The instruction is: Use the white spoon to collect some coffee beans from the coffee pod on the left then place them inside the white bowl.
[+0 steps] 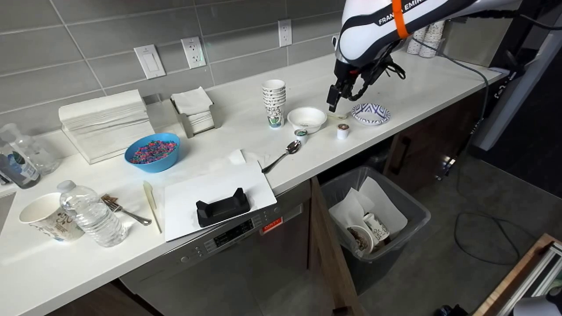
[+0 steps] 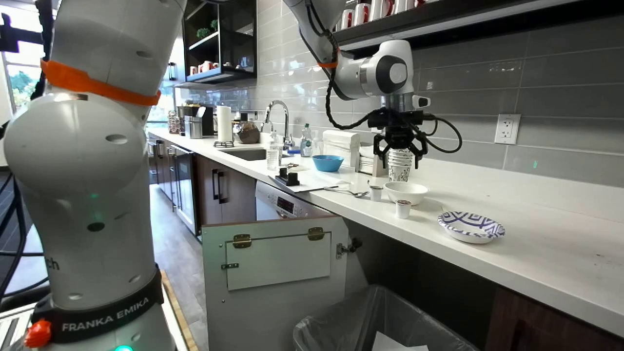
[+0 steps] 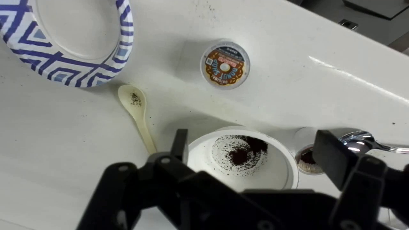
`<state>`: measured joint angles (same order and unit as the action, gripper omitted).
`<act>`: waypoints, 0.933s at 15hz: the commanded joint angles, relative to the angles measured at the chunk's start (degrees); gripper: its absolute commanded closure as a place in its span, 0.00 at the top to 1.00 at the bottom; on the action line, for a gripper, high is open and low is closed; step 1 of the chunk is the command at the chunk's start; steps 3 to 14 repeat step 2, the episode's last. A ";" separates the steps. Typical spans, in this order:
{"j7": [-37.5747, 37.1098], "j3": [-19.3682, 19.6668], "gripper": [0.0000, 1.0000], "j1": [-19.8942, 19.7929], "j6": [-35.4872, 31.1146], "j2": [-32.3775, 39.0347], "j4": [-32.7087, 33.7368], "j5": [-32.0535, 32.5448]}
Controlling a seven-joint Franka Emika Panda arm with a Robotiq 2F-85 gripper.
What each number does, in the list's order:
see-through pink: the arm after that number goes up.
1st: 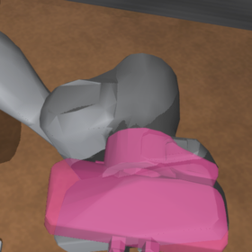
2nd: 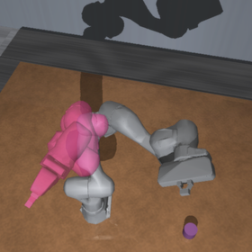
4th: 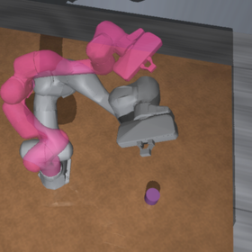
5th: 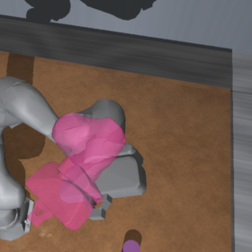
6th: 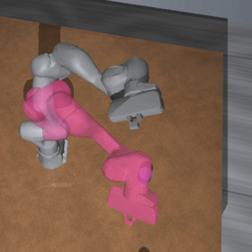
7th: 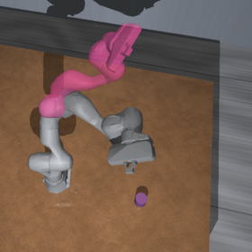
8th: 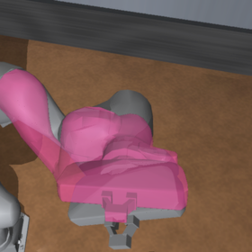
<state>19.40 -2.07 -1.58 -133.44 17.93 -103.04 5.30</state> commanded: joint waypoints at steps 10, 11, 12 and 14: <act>-0.13 0.11 1.00 0.06 0.14 -0.42 -0.37 0.05; -0.13 0.11 1.00 0.06 0.14 -0.42 -0.37 0.05; -0.13 0.11 1.00 0.06 0.14 -0.42 -0.37 0.05; -0.13 0.11 1.00 0.06 0.14 -0.42 -0.37 0.05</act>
